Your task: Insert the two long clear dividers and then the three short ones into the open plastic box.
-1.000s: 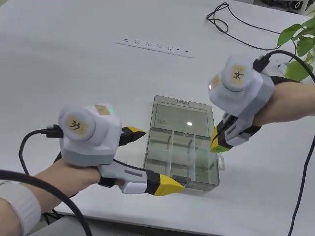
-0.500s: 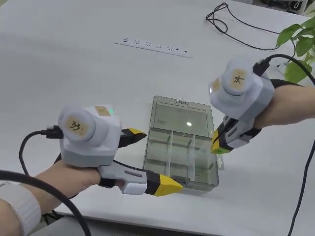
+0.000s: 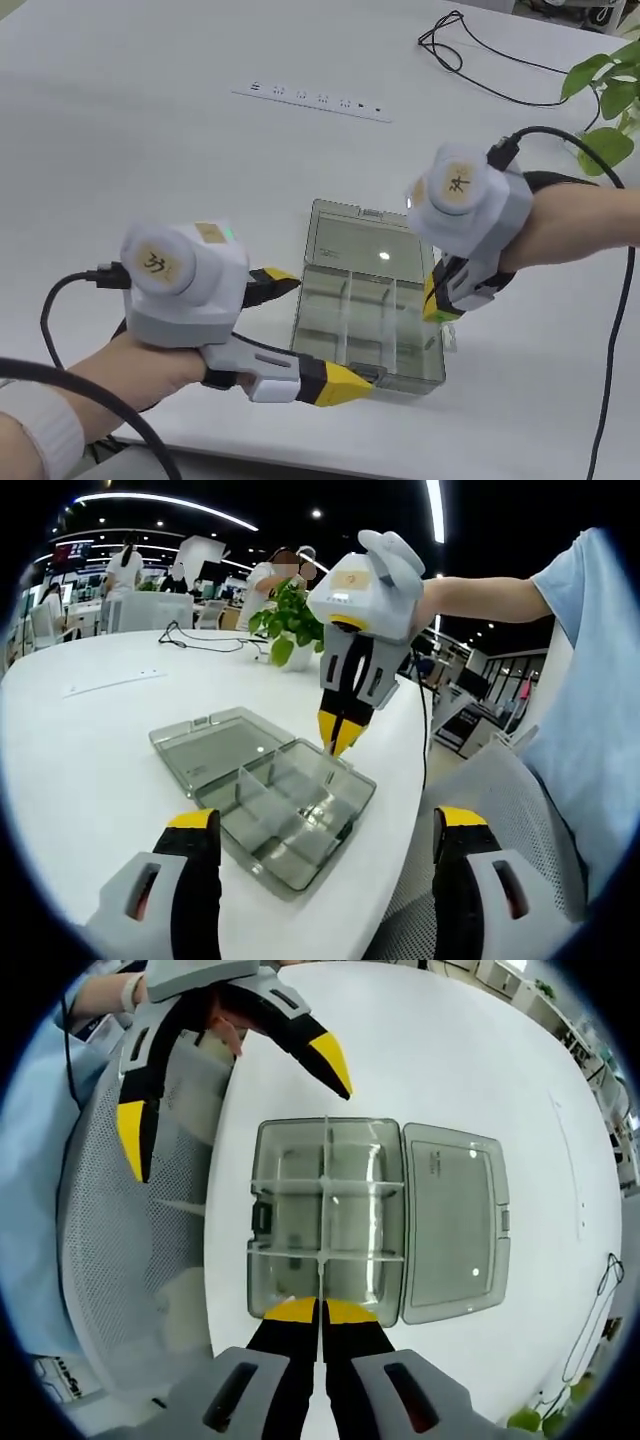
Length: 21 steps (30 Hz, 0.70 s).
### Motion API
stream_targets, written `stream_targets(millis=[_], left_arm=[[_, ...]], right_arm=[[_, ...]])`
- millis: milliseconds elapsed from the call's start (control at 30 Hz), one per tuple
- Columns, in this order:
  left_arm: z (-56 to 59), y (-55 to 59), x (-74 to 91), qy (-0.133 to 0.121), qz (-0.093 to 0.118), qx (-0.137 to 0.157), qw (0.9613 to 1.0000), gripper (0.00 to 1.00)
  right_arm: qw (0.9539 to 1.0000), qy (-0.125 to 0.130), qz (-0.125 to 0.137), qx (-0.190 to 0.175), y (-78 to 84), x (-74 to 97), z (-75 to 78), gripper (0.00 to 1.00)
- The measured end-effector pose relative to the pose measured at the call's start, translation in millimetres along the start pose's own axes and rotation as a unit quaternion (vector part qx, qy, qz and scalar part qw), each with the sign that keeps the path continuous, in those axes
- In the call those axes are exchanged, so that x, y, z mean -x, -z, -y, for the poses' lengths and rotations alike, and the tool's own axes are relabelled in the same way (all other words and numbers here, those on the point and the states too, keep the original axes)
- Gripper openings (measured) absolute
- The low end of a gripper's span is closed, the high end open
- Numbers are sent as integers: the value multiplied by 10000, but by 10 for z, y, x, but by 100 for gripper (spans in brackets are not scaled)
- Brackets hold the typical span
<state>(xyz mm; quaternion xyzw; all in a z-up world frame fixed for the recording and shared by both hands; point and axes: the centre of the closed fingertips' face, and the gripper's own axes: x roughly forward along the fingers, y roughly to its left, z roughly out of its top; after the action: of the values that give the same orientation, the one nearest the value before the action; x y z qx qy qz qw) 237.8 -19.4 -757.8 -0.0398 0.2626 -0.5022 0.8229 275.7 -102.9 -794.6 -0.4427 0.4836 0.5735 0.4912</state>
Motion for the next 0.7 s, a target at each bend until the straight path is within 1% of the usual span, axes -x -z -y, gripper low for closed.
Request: stream_targets(millis=[200,367,467,700], left_arm=[[-3,-2,14,-6,8,8,10000,89],[-4,9,21,-8,-4,22,10000,88],[-6,19,22,-3,-21,19,10000,88],[-7,19,15,13,-30,21,10000,88]], right_arm=[[9999,-20,-50,110,-1,-78,-33,2],[9999,-14,-64,95,15,-164,-38,2],[9999,24,-62,86,18,-230,-36,2],[9999,118,-90,39,28,-324,-27,2]])
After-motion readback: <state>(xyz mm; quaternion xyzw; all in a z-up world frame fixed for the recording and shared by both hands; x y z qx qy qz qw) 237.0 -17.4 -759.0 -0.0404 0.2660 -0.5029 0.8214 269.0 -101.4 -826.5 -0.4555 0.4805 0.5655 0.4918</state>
